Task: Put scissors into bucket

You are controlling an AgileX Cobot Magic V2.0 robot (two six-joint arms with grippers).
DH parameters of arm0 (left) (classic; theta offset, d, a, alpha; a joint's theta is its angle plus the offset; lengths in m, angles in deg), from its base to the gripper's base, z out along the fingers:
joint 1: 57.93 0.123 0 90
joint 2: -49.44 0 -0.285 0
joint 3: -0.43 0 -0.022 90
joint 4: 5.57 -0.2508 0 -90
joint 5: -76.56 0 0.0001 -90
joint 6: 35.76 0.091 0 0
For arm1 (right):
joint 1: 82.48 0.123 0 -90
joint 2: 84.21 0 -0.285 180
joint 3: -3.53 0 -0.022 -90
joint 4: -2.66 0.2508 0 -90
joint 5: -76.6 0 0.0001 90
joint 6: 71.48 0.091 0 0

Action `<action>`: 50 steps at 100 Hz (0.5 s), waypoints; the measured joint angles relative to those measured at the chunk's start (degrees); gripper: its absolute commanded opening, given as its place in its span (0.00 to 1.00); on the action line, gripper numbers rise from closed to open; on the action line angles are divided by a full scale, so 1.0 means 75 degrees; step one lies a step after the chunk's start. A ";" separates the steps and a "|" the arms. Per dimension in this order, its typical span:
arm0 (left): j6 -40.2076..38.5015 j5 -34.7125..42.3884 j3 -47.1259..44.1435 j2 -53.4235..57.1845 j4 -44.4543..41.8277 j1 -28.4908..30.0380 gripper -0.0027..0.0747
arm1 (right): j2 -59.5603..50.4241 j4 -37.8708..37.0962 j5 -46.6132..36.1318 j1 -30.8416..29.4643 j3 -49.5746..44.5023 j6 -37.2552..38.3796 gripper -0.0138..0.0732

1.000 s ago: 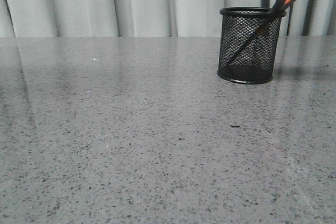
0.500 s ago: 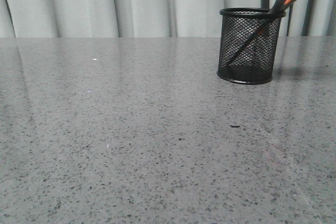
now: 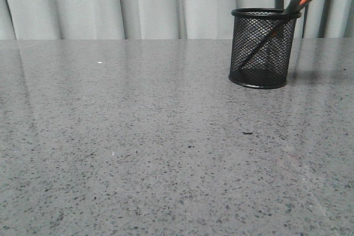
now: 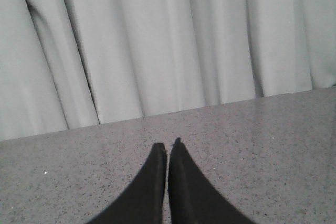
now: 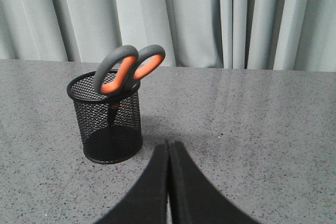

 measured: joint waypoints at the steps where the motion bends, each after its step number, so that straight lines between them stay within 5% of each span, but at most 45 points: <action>1: 0.0000 0.0000 0.0000 0.0000 0.0000 0.0000 0.01 | 0.0000 0.0000 0.0000 0.0000 0.0000 0.0000 0.08; 50: 0.0000 0.0000 -0.0079 0.0000 0.0000 0.0000 0.01 | 0.0000 0.0000 -0.0005 0.0000 0.0000 -0.0012 0.08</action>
